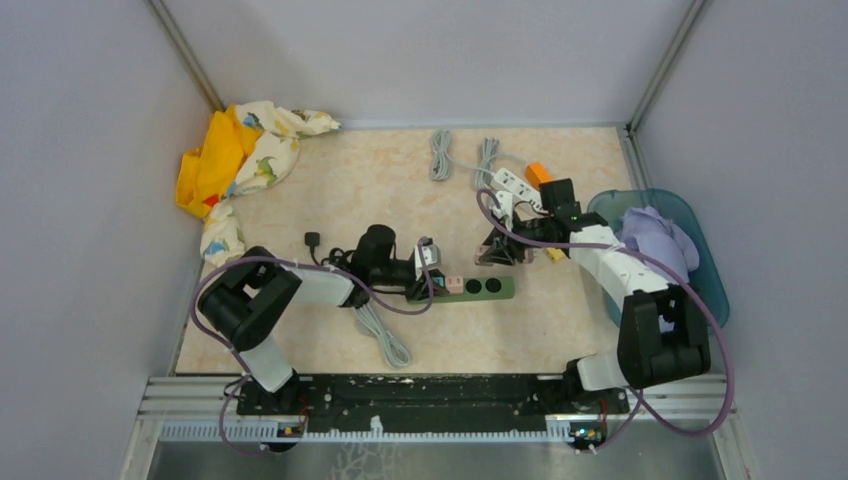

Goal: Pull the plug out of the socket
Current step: Remove the plug from the socket, then place the plug at the center of the board, then remove the plug from the socket.

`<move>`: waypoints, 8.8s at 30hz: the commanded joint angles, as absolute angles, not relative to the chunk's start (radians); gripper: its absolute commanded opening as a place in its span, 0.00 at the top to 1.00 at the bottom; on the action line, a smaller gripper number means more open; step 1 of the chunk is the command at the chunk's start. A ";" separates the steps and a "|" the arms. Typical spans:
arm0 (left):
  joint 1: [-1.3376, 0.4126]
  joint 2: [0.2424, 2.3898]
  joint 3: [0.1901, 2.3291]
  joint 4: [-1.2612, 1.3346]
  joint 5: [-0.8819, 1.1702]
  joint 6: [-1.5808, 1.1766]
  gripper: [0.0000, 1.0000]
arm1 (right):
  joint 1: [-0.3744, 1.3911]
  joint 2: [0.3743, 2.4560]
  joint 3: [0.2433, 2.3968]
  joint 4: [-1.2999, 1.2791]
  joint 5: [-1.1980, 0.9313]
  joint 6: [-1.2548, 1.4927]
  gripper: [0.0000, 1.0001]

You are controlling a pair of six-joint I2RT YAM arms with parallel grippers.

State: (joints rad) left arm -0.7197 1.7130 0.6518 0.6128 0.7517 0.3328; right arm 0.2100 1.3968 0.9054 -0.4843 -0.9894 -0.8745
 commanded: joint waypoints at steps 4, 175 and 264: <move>-0.724 1.686 0.580 0.675 0.717 0.299 0.99 | 0.139 1.329 0.882 -0.217 -0.992 -0.586 1.00; -0.722 1.662 0.342 1.212 0.669 0.194 0.95 | 0.603 1.505 0.918 -0.432 -0.764 -0.982 1.00; -0.738 1.726 0.399 1.123 0.647 0.212 0.99 | 0.429 1.388 0.794 -0.518 -1.177 -1.260 1.00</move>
State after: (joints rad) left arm -0.7383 1.7046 0.3962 1.1702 0.6628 0.2043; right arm 0.4232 1.4166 0.7265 -0.3168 -0.9318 -0.9638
